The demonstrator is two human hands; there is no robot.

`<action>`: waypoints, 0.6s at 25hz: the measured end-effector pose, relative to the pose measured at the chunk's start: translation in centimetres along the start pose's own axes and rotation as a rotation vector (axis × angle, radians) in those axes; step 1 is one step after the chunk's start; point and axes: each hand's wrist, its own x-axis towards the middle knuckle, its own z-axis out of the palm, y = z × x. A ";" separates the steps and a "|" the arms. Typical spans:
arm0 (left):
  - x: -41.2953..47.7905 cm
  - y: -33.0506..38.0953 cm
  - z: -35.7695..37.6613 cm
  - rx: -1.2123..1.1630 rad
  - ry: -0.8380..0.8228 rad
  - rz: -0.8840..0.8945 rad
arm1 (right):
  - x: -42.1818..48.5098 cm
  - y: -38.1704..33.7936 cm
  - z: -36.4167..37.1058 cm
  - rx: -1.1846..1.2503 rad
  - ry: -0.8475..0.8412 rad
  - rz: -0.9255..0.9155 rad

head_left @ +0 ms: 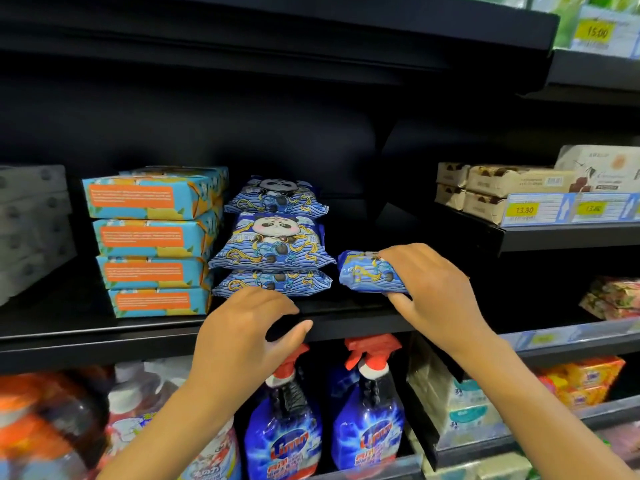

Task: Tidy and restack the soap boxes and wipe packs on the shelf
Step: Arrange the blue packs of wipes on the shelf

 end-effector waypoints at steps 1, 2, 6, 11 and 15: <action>0.0 -0.1 0.0 0.005 -0.003 0.002 | 0.1 0.0 0.2 0.018 -0.037 0.009; 0.1 -0.2 0.1 0.007 -0.005 0.002 | 0.1 0.1 0.3 0.044 -0.066 0.015; 0.0 -0.6 0.4 0.003 -0.001 0.004 | 0.1 0.6 0.2 0.101 -0.143 0.033; -0.1 -0.8 0.6 -0.004 0.018 0.007 | 2.6 1.1 2.0 0.040 -0.295 0.161; -0.2 -1.0 0.6 -0.004 0.016 0.021 | 4.1 1.5 3.0 0.010 -0.308 0.233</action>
